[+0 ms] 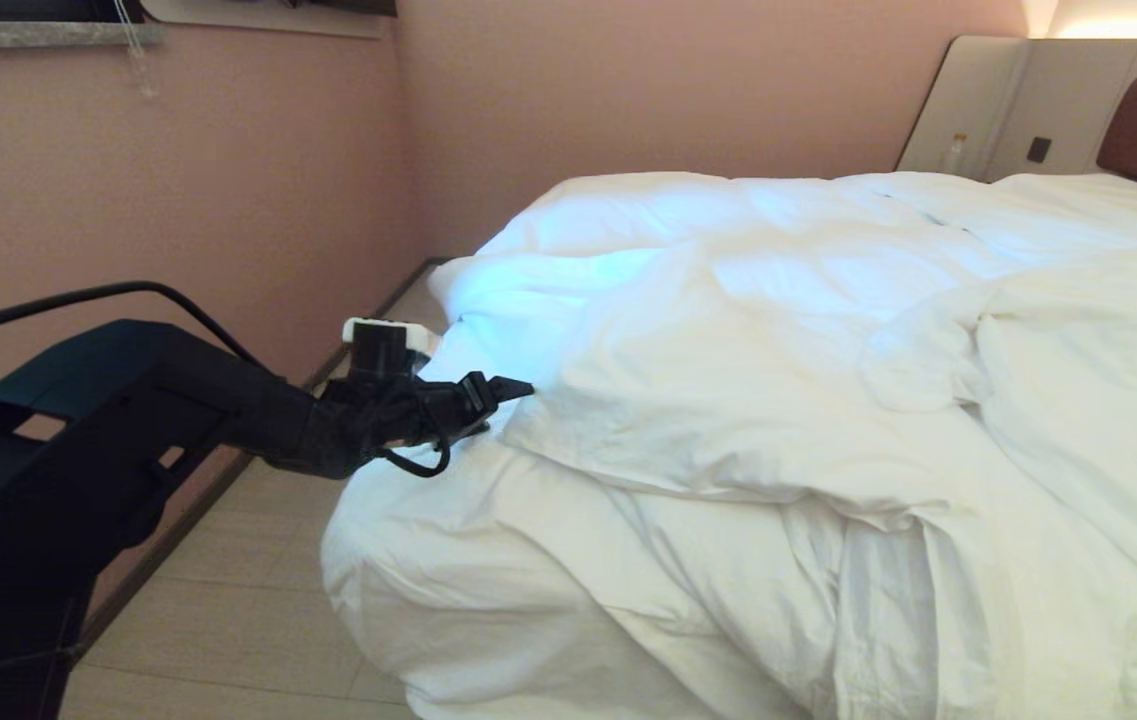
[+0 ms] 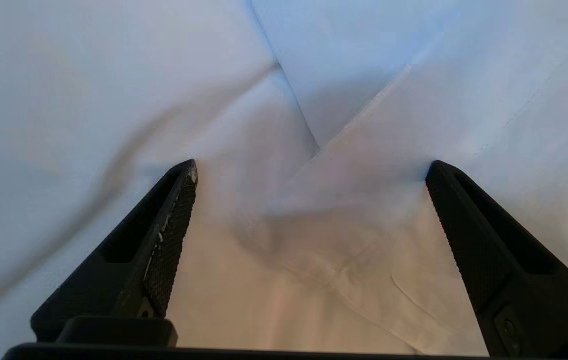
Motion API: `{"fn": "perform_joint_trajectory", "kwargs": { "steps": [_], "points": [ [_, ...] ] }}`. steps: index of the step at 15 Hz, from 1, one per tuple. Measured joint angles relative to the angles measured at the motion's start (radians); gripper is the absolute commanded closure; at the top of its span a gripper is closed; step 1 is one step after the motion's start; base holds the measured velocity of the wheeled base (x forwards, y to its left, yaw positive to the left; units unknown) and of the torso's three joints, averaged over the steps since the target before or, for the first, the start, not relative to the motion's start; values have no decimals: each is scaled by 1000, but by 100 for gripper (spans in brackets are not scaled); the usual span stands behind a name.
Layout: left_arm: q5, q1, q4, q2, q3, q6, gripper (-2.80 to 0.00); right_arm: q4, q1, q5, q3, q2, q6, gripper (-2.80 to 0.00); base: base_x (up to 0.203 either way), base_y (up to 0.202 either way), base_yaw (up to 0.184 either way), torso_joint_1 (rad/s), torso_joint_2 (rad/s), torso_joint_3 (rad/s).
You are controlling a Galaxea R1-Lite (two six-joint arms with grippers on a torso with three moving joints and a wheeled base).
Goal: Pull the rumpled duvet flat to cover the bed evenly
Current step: Hold the folded corner of the quilt
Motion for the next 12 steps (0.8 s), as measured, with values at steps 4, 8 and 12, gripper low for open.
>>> {"fn": "perform_joint_trajectory", "kwargs": {
  "steps": [4, 8, 12],
  "points": [
    [8, 11, -1, 24, -15, 50, -280, -1, 0, 0, 0, 0, 0, 0, 0, 0, 0, 0, 0, 0],
    [9, 5, -3, 29, -25, 51, -280, -1, 0, 0, 0, 0, 0, 0, 0, 0, 0, 0, 0, 0],
    [8, -43, -54, 24, -1, 25, -280, 0, 0, 0, 0, 0, 0, 0, 0, 0, 0, 0, 0, 0]
  ]
}}
